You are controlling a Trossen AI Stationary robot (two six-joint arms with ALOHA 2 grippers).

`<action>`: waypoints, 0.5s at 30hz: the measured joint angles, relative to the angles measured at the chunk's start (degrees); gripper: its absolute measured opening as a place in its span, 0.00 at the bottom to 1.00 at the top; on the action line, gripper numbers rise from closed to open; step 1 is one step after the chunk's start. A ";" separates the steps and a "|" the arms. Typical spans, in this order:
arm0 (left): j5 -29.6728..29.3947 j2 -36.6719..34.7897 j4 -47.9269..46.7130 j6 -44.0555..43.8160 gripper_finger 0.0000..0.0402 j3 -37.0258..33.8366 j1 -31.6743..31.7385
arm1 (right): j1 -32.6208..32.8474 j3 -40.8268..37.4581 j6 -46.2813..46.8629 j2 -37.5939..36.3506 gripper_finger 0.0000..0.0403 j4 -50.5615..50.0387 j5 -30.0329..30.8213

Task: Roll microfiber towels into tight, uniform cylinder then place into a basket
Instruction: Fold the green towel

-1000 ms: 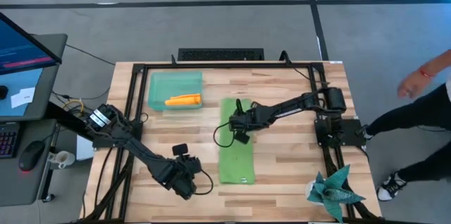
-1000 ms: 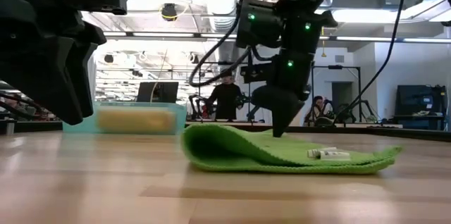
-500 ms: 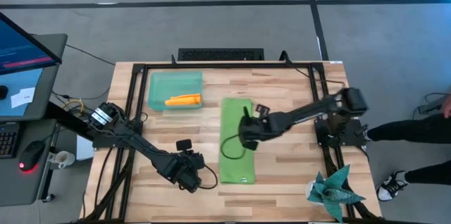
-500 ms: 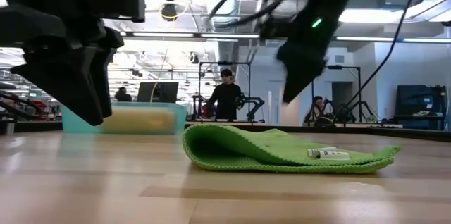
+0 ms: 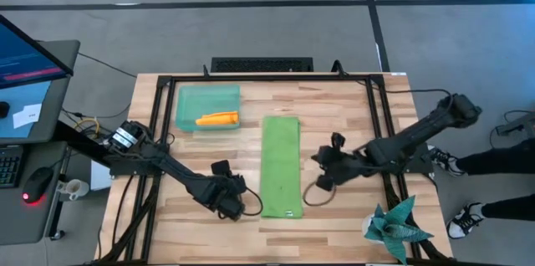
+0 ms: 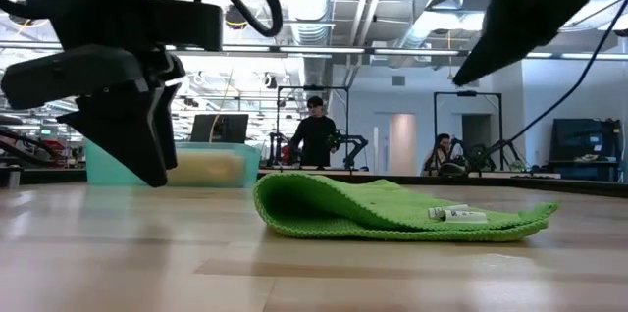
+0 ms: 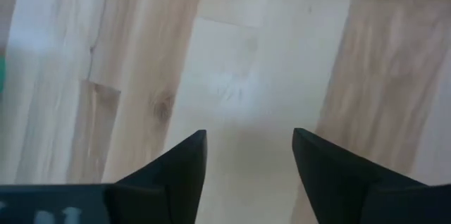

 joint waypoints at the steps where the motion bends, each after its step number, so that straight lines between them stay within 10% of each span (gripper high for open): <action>1: 0.63 0.00 0.12 0.02 0.52 0.00 0.37 | 1.42 -0.90 0.00 -0.65 0.08 1.70 0.17; 15: 2.70 0.02 23.14 20.80 0.53 0.07 -0.04 | 16.83 -3.76 -12.46 7.27 0.07 27.36 6.50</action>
